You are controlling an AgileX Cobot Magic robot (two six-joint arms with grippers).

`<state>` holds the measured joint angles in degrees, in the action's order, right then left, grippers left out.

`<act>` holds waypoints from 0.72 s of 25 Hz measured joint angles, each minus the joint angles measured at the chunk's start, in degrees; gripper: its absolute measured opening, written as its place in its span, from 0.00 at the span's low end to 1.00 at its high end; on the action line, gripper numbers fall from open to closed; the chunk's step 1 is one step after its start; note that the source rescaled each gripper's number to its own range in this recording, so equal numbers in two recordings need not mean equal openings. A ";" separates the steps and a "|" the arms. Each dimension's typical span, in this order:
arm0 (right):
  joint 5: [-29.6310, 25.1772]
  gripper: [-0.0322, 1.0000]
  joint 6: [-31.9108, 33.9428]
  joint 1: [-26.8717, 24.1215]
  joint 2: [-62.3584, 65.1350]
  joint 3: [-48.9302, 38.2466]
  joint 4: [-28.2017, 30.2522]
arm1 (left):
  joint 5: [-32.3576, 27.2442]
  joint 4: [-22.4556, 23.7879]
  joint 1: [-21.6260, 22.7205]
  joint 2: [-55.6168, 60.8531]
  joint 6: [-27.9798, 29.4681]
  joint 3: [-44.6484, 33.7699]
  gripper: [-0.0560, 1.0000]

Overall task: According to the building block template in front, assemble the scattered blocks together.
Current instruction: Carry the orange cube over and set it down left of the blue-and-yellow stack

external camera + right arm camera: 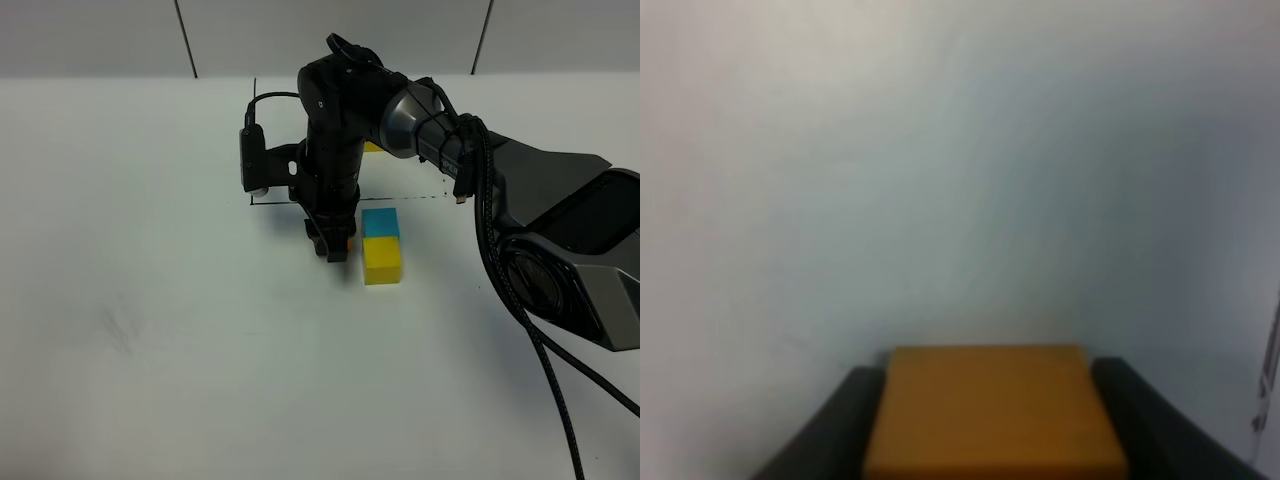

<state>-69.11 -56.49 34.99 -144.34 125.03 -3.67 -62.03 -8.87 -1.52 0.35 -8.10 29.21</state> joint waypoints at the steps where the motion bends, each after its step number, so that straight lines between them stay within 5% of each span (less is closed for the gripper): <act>1: 0.00 0.29 0.24 0.00 0.00 0.00 0.00 | 0.00 0.00 0.00 0.00 0.00 0.00 0.65; 18: 0.00 0.29 1.22 -0.07 0.00 0.00 0.05 | 0.00 0.00 0.00 0.00 0.00 0.00 0.65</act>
<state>-69.11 -55.27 34.92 -144.34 125.03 -3.61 -62.03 -8.87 -1.52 0.35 -8.10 29.21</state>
